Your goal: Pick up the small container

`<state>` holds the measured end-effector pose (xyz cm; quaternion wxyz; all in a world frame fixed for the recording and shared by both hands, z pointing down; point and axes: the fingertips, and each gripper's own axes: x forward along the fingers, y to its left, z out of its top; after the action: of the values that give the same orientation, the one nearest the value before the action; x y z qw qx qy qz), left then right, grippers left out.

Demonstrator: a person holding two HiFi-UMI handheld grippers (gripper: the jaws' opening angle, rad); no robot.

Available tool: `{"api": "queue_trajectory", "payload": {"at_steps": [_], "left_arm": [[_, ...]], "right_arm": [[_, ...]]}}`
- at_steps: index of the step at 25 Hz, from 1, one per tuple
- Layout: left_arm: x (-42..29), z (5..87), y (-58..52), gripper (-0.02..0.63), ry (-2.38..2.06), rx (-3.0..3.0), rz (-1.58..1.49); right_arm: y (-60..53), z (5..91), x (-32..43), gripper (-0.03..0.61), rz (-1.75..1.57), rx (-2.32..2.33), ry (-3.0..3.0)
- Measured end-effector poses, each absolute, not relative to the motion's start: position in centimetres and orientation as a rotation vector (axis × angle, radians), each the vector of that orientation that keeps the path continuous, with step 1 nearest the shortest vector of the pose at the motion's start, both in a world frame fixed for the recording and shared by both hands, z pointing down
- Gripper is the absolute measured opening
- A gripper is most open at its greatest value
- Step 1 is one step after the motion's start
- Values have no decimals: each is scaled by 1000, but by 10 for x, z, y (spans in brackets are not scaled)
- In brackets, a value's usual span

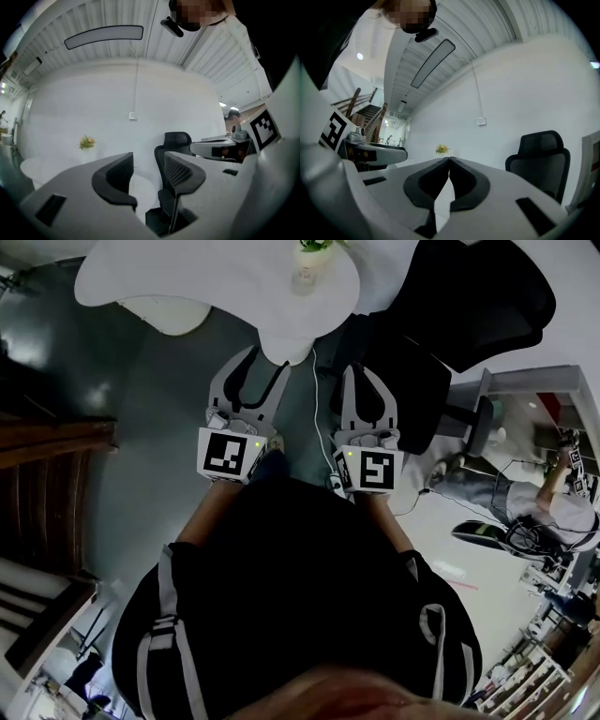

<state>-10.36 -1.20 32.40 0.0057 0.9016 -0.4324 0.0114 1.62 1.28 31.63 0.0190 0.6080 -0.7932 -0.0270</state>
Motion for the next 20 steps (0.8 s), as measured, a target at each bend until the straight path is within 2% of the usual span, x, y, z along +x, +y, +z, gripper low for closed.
{"api": "queue_trajectory", "payload": {"at_steps": [20], "left_arm": [[-110, 343, -114, 198, -1247, 2848, 15]], "right_arm": [[-89, 319, 7, 20, -51, 1987, -2439]]}}
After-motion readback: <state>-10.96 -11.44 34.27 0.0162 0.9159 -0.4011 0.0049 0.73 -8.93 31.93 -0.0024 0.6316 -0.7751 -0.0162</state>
